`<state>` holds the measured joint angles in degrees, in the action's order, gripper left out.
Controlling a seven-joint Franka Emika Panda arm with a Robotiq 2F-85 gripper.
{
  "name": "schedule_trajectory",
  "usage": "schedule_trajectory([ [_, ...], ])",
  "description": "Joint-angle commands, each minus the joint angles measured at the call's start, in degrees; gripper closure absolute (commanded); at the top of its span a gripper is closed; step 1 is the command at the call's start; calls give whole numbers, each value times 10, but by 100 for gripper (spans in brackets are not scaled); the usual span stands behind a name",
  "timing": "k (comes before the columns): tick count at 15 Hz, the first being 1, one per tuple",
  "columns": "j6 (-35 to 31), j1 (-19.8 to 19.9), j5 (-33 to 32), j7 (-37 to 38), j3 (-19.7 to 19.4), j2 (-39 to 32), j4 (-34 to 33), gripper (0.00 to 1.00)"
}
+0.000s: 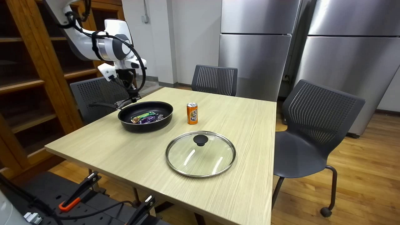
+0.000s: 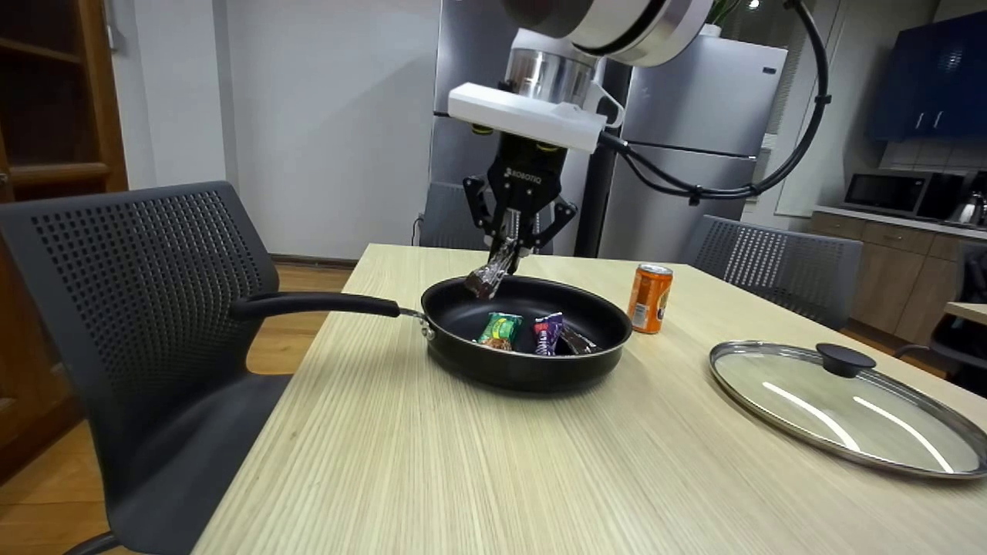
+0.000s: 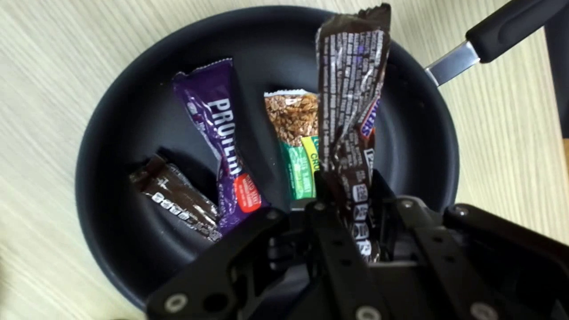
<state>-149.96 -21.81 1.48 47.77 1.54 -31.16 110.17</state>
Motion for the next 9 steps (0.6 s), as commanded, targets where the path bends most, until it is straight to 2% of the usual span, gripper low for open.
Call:
schedule_trajectory([
  [1, 44, 21, 12, -7, 3, -2, -20, 94],
  [9, 130, 22, 4, 1, -3, -72, -123, 94],
])
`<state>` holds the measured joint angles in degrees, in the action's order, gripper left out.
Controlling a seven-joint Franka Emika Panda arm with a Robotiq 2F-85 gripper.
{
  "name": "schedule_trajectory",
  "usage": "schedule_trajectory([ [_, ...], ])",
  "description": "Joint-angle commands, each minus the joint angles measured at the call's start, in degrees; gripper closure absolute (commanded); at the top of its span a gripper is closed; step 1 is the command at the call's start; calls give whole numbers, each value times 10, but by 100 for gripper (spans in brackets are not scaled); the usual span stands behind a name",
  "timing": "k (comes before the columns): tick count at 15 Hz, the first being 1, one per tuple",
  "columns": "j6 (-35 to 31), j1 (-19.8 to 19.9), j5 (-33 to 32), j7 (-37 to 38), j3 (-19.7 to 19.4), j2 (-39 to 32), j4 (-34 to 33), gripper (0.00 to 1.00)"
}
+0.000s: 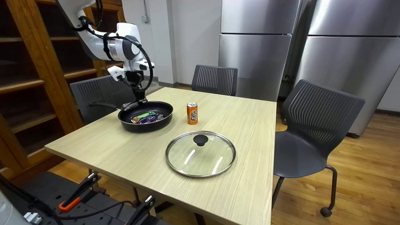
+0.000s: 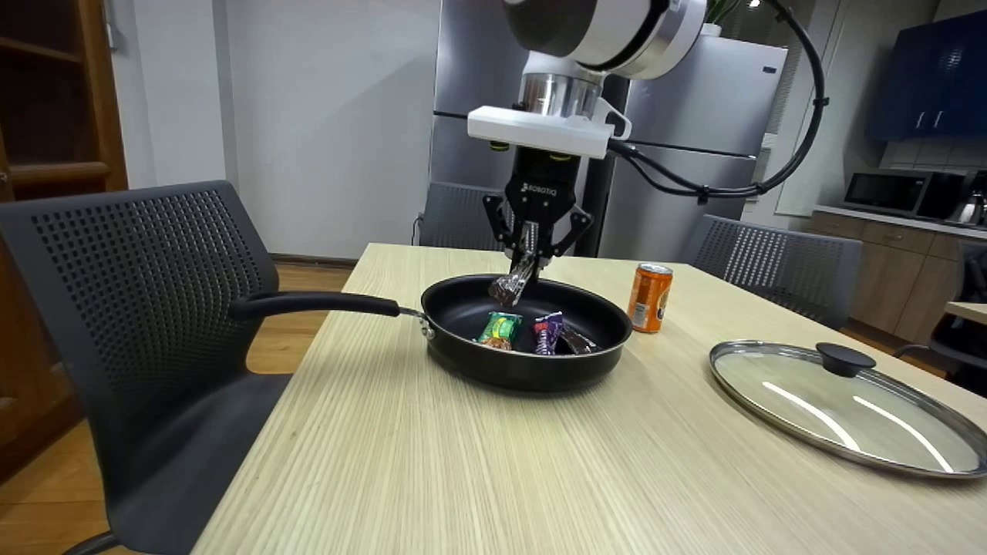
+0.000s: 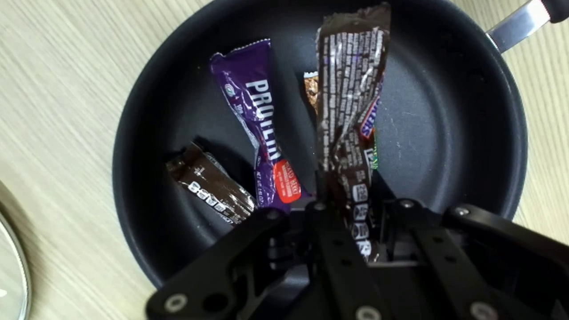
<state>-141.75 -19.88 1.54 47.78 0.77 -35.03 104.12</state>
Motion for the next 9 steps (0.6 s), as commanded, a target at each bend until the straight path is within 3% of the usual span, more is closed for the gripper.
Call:
schedule_trajectory([
  [1, 58, 2, 4, 1, 5, -42, -75, 94],
  [9, 112, -3, 6, 7, 5, -109, -175, 94],
])
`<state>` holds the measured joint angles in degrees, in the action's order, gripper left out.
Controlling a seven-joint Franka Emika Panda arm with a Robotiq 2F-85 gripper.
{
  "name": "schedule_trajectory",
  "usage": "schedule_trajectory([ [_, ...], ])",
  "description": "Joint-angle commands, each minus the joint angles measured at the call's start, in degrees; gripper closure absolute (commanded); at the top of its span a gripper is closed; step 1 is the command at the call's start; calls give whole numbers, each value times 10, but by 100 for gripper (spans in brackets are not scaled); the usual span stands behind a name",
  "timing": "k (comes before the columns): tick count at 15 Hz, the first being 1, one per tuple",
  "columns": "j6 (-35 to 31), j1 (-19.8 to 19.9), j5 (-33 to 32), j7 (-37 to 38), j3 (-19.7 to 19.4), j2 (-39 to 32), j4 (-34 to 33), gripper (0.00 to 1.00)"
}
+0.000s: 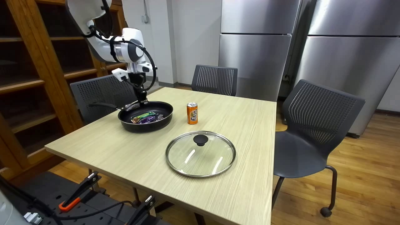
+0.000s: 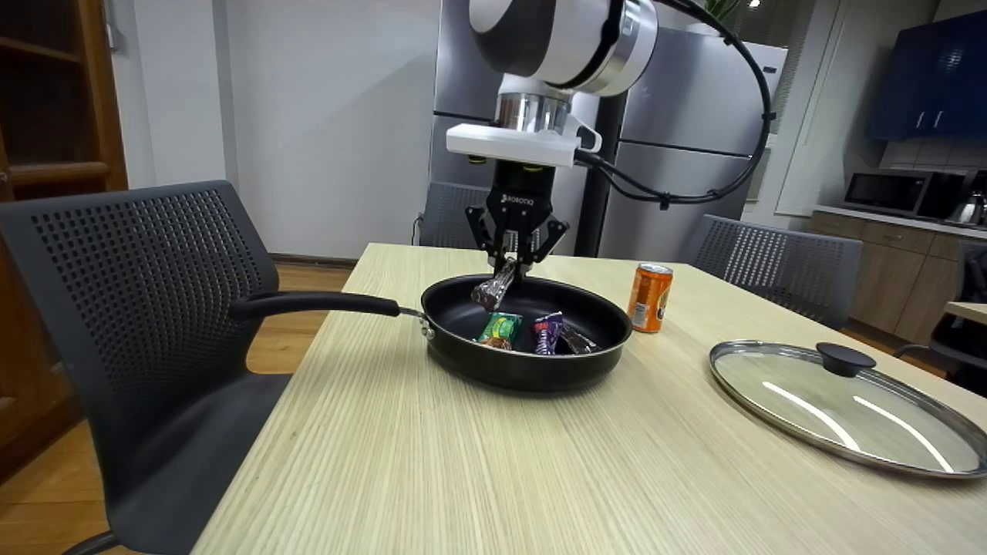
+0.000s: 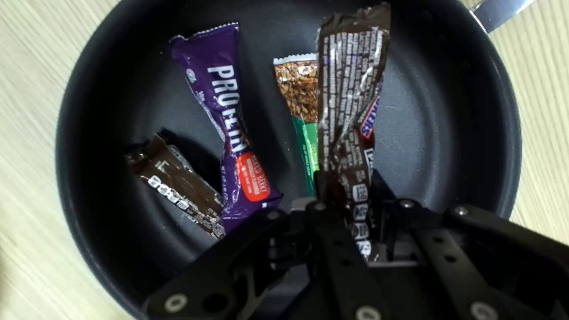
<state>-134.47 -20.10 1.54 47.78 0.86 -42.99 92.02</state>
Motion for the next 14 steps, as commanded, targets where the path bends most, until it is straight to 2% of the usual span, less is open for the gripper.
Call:
schedule_trajectory([
  [1, 45, -2, 7, 7, 5, -38, -65, 94],
  [7, 69, -5, 11, 7, 10, -78, -113, 94],
  [14, 62, -7, 17, 15, 7, -98, -144, 94],
])
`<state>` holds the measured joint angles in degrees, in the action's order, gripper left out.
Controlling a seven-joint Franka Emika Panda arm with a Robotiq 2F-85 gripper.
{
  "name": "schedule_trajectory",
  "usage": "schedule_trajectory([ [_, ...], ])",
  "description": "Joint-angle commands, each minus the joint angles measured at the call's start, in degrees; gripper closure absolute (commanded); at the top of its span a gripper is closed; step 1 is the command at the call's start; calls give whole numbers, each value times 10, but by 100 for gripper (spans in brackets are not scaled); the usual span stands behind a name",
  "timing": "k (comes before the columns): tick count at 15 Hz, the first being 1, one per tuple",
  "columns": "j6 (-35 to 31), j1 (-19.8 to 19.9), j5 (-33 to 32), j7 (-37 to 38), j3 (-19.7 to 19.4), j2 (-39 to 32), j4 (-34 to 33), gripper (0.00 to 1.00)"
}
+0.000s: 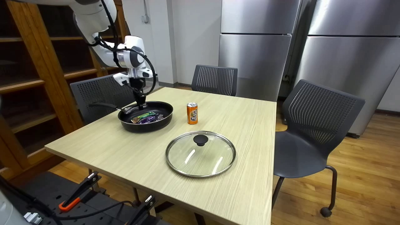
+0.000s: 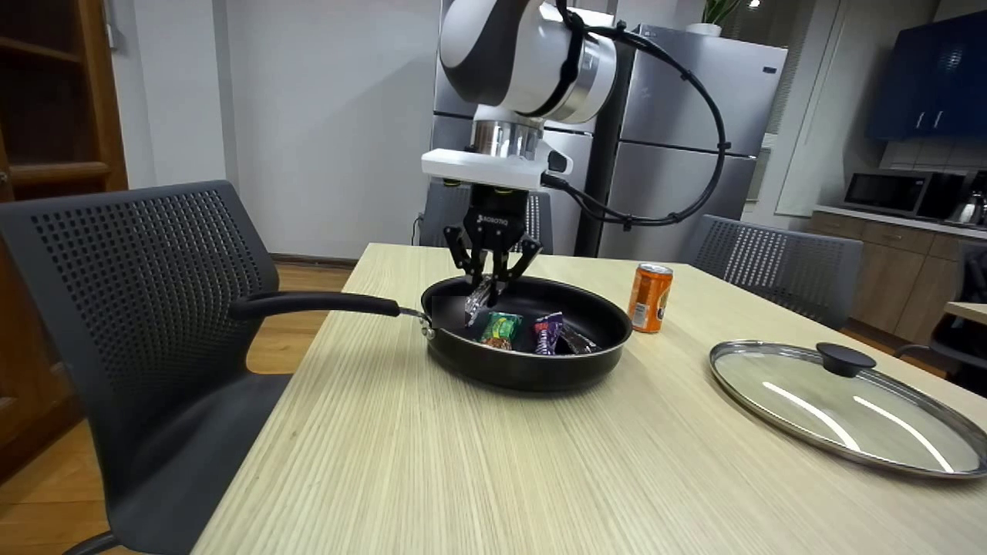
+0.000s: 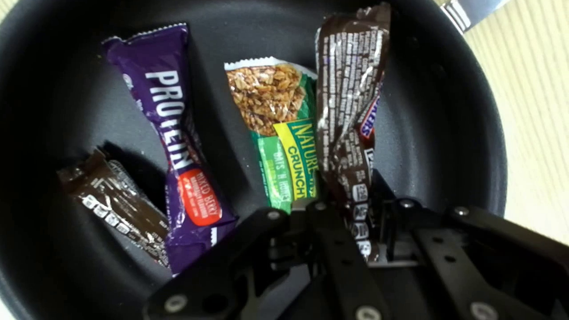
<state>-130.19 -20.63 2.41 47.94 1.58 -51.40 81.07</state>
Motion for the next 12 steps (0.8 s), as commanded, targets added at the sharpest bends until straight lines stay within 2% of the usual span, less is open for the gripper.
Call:
schedule_trajectory([
  [1, 20, -1, 9, 13, 0, -16, -38, 94],
  [2, 21, -2, 9, 14, 0, -18, -41, 94],
  [3, 18, -3, 8, 18, -3, -19, -42, 52],
  [5, 16, -3, 8, 21, -2, -20, -43, 44],
  [10, 5, 1, 12, 18, 3, -6, -23, 6],
  [11, 3, 3, 14, 13, 6, 0, -16, 1],
  [12, 0, 3, 15, 14, 6, 4, -10, 0],
])
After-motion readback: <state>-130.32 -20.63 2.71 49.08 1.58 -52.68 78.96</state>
